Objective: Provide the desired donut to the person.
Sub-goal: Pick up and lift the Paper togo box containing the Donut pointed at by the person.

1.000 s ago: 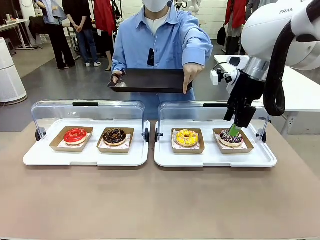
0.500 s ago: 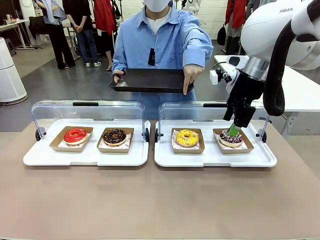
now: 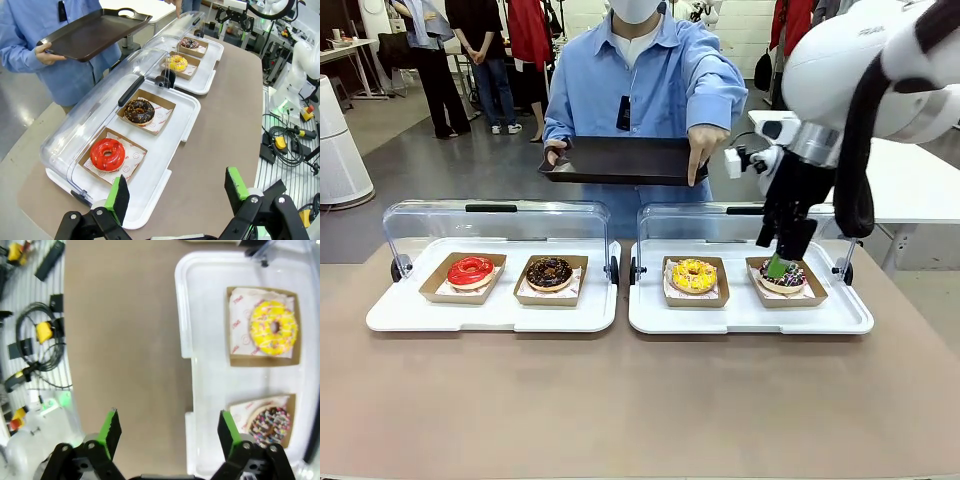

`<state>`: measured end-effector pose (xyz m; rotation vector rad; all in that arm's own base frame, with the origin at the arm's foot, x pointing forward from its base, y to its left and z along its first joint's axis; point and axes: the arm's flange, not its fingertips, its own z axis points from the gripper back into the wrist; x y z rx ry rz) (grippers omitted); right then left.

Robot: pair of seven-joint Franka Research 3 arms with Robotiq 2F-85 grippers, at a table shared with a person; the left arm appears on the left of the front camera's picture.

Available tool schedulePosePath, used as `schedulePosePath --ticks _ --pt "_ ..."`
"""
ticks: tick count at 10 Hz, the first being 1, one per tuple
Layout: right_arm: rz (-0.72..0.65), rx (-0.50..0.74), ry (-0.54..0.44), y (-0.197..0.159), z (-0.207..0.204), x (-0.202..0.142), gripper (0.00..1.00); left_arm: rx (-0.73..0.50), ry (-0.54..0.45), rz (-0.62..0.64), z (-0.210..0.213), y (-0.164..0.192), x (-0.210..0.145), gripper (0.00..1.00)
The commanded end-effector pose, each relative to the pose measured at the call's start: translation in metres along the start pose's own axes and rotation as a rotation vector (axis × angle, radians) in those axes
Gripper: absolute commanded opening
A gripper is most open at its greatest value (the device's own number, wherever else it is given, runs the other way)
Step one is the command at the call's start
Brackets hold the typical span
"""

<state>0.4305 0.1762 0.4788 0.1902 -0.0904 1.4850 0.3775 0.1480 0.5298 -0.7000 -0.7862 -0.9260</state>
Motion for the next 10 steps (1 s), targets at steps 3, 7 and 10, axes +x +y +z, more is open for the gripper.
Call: schedulePosePath --ticks 3,7,10 --pt "-0.012 -0.06 0.155 -0.036 -0.029 0.068 1.0 -0.004 -0.018 -0.005 0.001 0.001 0.001 1.0" --pt "0.063 -0.077 0.129 -0.064 -0.079 0.099 1.0 -0.004 -0.018 -0.005 0.001 0.001 0.001 1.0" --pt "0.077 -0.052 0.164 -0.066 -0.1 0.114 1.0 -0.004 -0.018 -0.005 0.001 0.001 0.001 1.0"
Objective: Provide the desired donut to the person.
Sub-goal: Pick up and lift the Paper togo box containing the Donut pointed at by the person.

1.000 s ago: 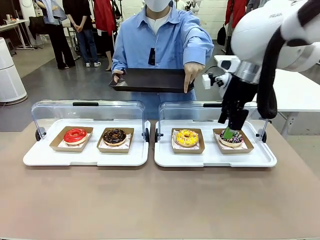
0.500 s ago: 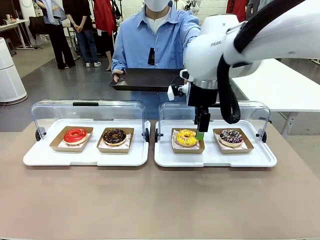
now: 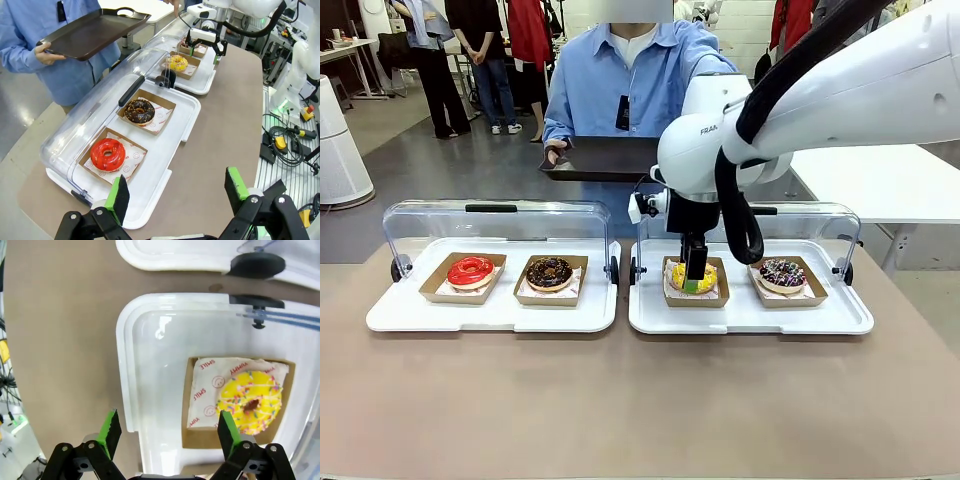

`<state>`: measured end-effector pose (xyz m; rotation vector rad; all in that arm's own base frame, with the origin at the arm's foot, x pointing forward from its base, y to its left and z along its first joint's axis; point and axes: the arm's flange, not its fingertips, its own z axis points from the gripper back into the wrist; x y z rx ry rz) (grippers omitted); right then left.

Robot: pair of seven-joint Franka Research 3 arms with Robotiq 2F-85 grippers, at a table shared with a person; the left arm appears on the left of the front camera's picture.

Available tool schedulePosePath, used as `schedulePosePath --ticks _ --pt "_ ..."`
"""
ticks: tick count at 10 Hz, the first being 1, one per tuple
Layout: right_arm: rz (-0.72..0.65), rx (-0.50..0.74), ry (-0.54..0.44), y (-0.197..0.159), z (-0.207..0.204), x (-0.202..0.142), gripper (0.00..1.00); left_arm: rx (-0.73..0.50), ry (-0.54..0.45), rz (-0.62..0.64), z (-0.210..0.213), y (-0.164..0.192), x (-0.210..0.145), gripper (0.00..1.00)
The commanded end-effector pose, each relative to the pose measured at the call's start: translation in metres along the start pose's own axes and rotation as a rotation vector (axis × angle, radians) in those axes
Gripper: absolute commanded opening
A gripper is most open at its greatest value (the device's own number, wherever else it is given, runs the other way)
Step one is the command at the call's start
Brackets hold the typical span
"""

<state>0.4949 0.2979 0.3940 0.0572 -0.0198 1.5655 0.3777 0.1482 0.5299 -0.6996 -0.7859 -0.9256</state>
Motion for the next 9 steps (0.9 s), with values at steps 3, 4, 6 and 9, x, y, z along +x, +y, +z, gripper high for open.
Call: schedulePosePath --ticks 3,4,6,9 --pt "0.0 0.0 0.0 0.0 0.0 0.0 1.0 -0.005 -0.019 -0.005 0.001 0.0 0.001 1.0" --pt "0.0 0.0 0.0 0.0 0.0 0.0 1.0 -0.005 -0.019 -0.005 0.001 0.0 0.001 1.0" --pt "0.0 0.0 0.0 0.0 0.0 0.0 1.0 -0.005 -0.019 -0.005 0.001 0.0 0.001 1.0" --pt "-0.009 -0.018 -0.006 0.009 -0.012 0.009 1.0 -0.005 -0.019 -0.005 0.001 0.0 0.001 1.0"
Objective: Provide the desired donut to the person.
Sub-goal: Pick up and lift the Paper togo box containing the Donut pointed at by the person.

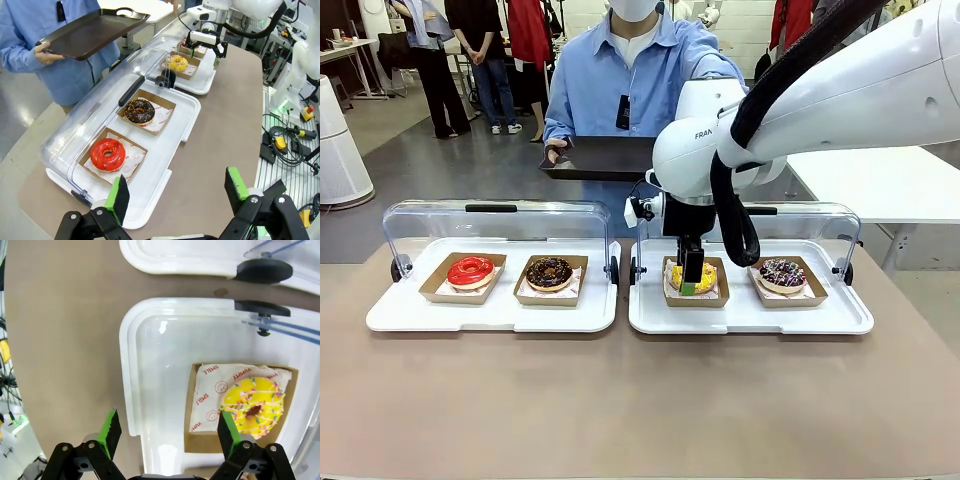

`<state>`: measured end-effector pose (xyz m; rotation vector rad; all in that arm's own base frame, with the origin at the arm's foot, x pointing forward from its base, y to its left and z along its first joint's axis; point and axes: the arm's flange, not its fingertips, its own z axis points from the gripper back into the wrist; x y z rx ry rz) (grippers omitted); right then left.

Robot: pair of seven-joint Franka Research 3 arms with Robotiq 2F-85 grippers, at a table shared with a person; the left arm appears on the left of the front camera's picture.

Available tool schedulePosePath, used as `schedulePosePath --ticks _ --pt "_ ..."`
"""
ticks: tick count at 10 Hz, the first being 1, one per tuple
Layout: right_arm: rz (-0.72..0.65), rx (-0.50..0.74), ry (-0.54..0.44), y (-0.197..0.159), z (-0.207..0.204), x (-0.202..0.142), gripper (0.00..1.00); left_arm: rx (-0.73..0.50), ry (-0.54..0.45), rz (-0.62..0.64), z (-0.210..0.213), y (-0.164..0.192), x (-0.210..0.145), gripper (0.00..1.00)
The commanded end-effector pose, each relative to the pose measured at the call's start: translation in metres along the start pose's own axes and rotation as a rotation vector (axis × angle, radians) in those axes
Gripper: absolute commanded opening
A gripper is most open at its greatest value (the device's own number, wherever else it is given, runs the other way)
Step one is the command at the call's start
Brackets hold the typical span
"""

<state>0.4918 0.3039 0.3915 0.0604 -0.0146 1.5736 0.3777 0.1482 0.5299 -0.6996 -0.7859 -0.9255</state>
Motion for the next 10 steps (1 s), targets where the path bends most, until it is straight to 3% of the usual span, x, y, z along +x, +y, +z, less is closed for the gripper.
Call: schedulePosePath --ticks 1,10 --pt "-0.014 -0.04 -0.02 0.012 -0.017 0.008 1.0 -0.005 -0.019 -0.005 0.001 0.0 0.001 1.0" --pt "-0.073 -0.091 -0.004 -0.002 -0.057 0.004 1.0 -0.005 -0.019 -0.005 0.001 0.0 0.001 1.0"
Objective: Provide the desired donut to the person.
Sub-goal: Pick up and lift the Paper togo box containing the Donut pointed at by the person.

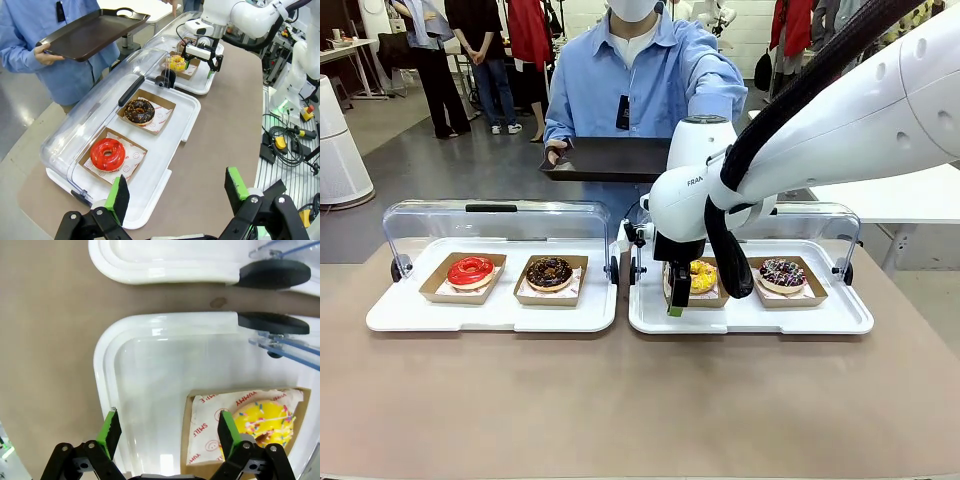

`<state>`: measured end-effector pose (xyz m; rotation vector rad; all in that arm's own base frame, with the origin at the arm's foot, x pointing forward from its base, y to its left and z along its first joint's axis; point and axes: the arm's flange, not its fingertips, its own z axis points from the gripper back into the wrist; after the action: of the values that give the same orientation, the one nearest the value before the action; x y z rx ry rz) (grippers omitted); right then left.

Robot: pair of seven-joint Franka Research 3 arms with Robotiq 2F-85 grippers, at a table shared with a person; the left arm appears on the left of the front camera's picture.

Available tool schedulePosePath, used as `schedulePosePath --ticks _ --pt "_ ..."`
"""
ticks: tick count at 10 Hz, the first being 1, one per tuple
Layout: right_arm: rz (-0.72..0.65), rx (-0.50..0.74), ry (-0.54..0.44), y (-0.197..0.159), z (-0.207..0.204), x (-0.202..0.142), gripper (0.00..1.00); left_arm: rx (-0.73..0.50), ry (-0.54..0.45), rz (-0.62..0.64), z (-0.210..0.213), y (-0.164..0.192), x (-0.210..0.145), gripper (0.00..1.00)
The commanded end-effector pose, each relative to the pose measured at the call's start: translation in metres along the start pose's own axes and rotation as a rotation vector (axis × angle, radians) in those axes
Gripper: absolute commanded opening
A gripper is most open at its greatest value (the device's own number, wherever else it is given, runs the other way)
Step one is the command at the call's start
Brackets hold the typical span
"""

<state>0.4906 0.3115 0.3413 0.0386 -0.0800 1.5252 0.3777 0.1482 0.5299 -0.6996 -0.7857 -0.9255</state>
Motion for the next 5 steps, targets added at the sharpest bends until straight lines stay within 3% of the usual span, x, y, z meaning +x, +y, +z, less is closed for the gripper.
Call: schedulePosePath --ticks 1,5 --pt "-0.025 -0.04 0.027 -0.003 -0.009 -0.002 1.0 -0.005 -0.019 -0.005 0.001 0.0 0.001 1.0" --pt "-0.019 -0.033 0.005 -0.017 -0.018 0.0 1.0 -0.005 -0.019 -0.005 0.001 0.0 0.001 1.0"
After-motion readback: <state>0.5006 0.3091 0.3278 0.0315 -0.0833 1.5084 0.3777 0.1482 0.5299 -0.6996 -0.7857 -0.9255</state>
